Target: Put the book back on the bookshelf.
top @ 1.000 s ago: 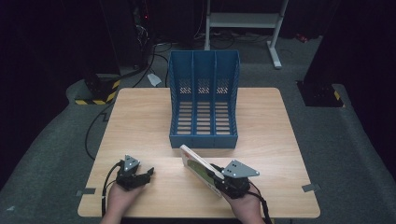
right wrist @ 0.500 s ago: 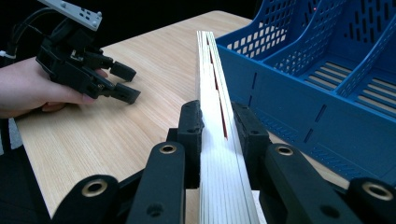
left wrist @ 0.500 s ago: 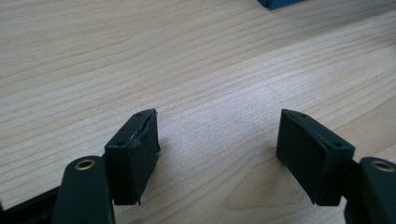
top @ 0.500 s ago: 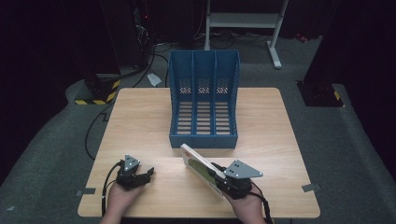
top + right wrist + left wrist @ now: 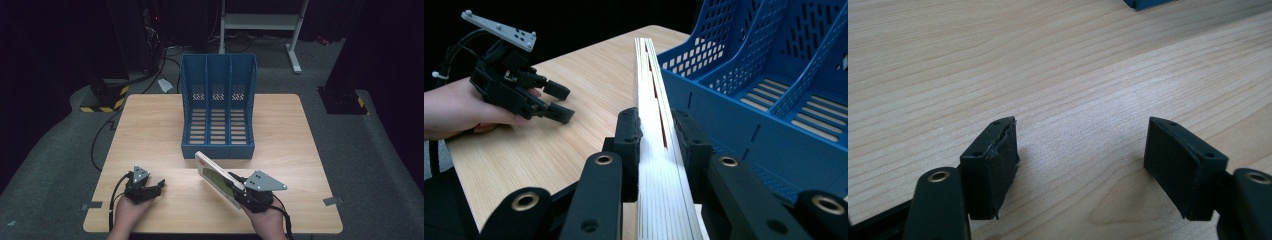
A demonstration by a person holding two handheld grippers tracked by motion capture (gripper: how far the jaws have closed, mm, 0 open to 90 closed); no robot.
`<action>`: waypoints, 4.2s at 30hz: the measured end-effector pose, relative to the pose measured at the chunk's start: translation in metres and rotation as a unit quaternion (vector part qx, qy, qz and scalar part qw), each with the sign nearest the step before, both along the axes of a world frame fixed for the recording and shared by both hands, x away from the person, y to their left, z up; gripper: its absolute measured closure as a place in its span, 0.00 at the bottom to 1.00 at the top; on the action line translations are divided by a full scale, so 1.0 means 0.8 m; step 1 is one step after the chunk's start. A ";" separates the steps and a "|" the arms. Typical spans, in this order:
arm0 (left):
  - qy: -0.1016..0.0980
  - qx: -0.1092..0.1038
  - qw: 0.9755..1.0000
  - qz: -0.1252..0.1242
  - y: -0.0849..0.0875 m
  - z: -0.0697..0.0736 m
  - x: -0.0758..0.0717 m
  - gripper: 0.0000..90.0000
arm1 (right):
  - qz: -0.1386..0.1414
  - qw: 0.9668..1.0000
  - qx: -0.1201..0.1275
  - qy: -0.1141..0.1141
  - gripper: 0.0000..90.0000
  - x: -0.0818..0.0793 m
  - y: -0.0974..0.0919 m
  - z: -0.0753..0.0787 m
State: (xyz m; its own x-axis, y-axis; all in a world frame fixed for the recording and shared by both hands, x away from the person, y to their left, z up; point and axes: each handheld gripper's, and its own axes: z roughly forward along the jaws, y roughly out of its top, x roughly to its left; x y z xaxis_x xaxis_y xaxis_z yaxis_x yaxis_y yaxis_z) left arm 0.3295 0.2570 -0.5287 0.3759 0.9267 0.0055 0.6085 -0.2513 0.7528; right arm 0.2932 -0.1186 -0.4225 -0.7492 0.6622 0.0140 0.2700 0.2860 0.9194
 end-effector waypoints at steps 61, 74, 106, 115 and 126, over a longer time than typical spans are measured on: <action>0.002 0.002 1.000 0.001 -0.001 0.000 -0.001 0.33 | -0.203 0.978 0.018 -0.037 0.84 0.154 -0.053 0.103; 0.001 0.000 1.000 0.001 -0.001 0.000 -0.002 0.32 | -0.236 0.972 0.012 -0.016 0.84 0.200 -0.026 0.093; 0.000 -0.004 1.000 -0.001 0.000 0.000 -0.002 0.34 | -0.294 0.955 -0.019 0.029 0.84 0.279 0.009 0.027; 0.000 -0.004 1.000 -0.001 0.000 0.000 -0.002 0.34 | -0.299 0.953 -0.037 0.022 0.84 0.277 0.025 0.013; 0.002 0.001 1.000 -0.001 0.001 0.000 -0.003 0.33 | -0.298 0.954 -0.039 0.022 0.83 0.263 0.022 0.000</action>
